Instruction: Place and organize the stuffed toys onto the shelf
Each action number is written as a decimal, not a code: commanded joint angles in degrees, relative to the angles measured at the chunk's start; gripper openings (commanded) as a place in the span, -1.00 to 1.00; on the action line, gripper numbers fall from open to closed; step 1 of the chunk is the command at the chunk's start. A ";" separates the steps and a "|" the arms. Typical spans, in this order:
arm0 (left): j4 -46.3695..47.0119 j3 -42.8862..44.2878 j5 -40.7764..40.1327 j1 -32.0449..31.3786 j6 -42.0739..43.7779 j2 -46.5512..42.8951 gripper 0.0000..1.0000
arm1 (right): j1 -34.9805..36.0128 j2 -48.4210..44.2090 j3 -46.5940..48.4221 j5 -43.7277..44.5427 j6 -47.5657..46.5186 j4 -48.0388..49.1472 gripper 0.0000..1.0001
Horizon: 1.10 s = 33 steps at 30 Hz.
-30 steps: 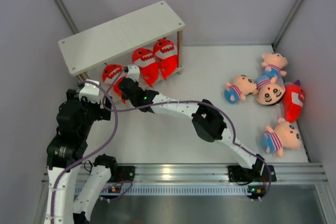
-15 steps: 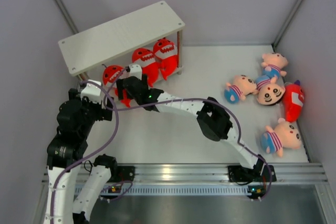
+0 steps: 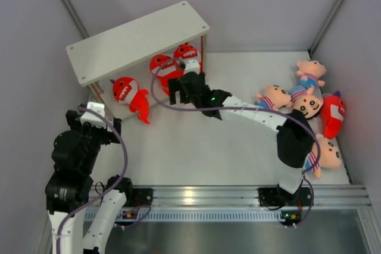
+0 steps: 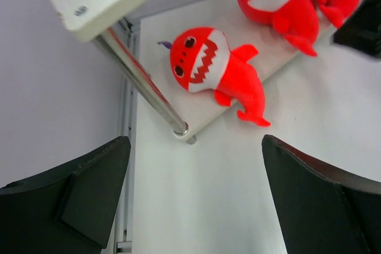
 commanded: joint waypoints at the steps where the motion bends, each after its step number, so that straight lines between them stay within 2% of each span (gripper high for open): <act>1: 3.14 3.52 -4.26 0.76 -0.84 -3.78 0.96 | -9.68 -14.46 -6.92 0.52 -1.39 -2.79 0.99; 3: 3.23 3.35 -3.90 0.76 -1.01 -3.87 0.96 | -11.08 -18.50 -10.63 -0.46 -3.51 -1.74 0.96; 6: 3.23 3.43 -3.38 0.76 -1.72 -3.78 0.96 | -11.36 -19.32 -13.45 -2.04 -3.07 -1.03 0.96; 8: 3.14 3.96 -3.46 0.76 -2.07 -3.87 0.96 | -10.66 -20.10 -18.08 -3.79 -1.58 3.43 0.92; 9: 3.14 4.14 -3.72 0.76 -2.16 -3.95 0.96 | -10.30 -20.28 -18.12 -3.81 -1.05 6.67 0.91; 10: 3.14 4.31 -3.99 0.76 -2.07 -3.95 0.96 | -9.95 -20.28 -22.21 -7.20 -0.35 11.84 0.83; 11: 3.14 4.66 -4.60 0.76 -1.63 -3.95 0.96 | -9.69 -19.76 -23.90 -9.32 1.22 20.94 0.81; 12: 3.23 4.75 -4.95 0.76 -1.54 -3.78 0.96 | -8.73 -16.80 -24.70 -11.08 2.28 25.03 0.79; 14: 3.14 5.02 -5.66 0.76 -1.19 -3.87 0.96 | -7.23 -11.52 -19.99 -15.57 1.86 27.53 0.80; 15: 3.14 5.02 -5.75 0.85 -1.28 -3.78 0.96 | -5.40 -5.23 -13.00 -16.10 1.42 26.23 0.82; 21: 3.05 3.70 -7.06 1.29 -0.58 -4.92 0.96 | -0.46 13.89 6.98 -16.03 1.23 24.21 0.84; 24: 3.05 3.09 -7.24 1.29 -0.58 -5.18 0.96 | -0.46 19.94 13.41 -14.01 4.57 21.74 0.82; 30: 3.05 2.29 -6.72 1.38 -0.49 -4.92 0.96 | -0.55 26.20 18.78 -15.75 8.53 21.91 0.75; 33: 3.05 2.12 -6.80 1.38 -0.14 -4.92 0.96 | -0.72 28.49 20.54 -17.07 10.55 21.56 0.48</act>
